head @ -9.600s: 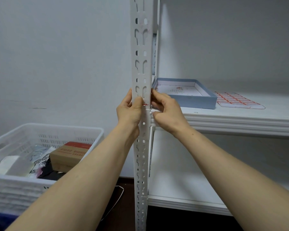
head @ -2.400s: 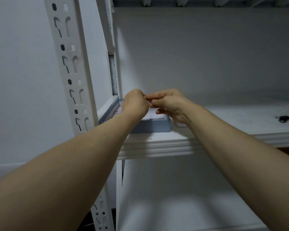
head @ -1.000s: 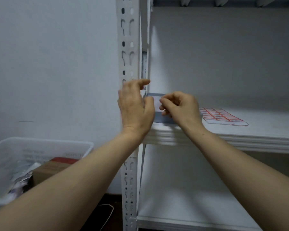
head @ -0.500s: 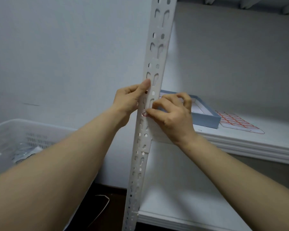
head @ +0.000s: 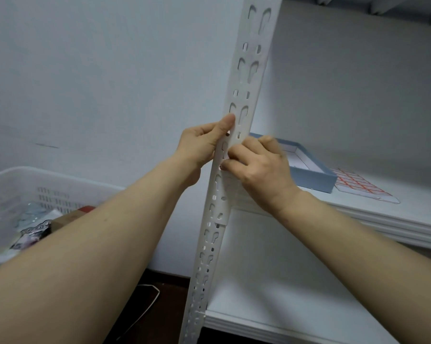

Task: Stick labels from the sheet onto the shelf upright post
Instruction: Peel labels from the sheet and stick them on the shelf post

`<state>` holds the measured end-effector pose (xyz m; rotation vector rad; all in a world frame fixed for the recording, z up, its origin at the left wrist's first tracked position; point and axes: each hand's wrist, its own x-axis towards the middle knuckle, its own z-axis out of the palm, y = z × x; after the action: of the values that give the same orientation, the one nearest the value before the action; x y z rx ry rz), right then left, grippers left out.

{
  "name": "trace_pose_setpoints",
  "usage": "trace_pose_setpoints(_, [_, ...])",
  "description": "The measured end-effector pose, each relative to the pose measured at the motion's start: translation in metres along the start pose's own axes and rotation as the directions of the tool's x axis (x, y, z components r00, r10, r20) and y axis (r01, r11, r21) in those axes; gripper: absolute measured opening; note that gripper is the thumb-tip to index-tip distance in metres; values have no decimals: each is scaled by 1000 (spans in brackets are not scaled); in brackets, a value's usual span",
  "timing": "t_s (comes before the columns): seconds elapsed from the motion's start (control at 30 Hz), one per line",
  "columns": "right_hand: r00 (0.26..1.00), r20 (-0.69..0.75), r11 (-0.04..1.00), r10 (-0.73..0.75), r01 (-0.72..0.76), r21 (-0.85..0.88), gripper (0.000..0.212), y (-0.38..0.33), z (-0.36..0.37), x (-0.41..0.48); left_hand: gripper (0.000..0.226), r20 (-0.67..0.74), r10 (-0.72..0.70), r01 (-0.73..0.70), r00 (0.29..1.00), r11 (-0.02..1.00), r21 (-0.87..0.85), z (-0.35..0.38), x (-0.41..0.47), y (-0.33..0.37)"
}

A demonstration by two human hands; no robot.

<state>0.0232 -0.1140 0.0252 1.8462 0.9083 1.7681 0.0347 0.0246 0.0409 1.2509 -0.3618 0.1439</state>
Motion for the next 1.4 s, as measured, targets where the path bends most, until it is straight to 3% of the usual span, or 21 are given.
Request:
trace_pose_setpoints(0.3, [995,2,989,100,-100,110,13,-4,1,-6,30,-18,3,-2,1000,1000,30,-2,6,-5])
trace_pose_setpoints(0.67, [990,69,973,122,-133,189,11,-7,-1,-5,32,-39,-4,5,999,999,32,0,5,-5])
trace_pose_setpoints(1.17, [973,167,965,157,-187,183,5,-8,-6,-7,28,-55,17,-12,998,995,100,1,4,-5])
trace_pose_setpoints(1.4, [957,217,962,193,-228,149,17,-9,-9,-3,29,-46,40,-35,998,993,108,1,4,-3])
